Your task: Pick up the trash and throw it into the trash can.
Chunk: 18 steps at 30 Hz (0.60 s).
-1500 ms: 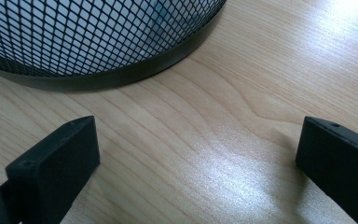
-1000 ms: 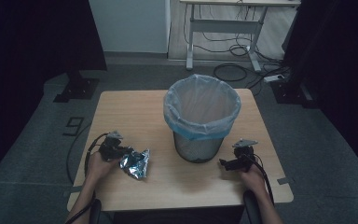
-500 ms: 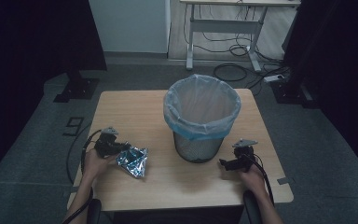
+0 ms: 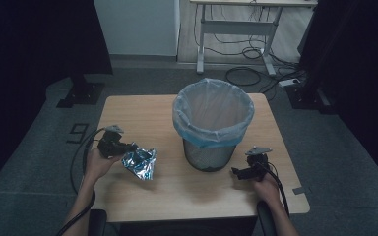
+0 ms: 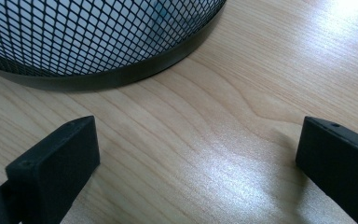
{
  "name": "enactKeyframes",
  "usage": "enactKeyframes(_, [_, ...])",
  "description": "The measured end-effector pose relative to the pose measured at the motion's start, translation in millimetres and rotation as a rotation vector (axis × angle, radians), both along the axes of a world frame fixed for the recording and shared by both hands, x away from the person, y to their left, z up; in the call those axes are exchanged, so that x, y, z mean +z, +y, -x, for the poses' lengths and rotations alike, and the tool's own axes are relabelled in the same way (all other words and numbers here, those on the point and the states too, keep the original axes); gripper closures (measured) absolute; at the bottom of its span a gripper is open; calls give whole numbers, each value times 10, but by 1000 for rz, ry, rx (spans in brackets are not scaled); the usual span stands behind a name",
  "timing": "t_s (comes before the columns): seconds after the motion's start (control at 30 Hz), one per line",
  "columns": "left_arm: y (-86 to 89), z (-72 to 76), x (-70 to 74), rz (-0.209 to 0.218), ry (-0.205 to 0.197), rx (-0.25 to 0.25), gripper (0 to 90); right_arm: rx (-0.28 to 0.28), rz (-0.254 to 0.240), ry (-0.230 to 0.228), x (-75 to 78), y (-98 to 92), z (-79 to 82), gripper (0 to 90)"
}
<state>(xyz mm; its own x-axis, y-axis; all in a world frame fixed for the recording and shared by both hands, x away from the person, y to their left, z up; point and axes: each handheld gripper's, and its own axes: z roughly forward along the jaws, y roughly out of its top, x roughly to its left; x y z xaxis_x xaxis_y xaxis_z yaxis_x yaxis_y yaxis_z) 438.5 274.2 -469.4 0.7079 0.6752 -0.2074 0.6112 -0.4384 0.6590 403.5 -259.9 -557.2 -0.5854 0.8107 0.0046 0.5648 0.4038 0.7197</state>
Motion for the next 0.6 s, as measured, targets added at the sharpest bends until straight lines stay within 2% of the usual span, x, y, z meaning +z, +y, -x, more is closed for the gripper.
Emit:
enactKeyframes(0.17, [-40,-43,131,-14,2,-8,877,0,0,0,0,0,0,0])
enactKeyframes(0.43, [-70,-96,314,-15,9,-22,876,0,0,0,0,0,0,0])
enactKeyframes(0.6, [-88,-131,476,-12,8,-31,876,2,2,0,0,-2,-1,0])
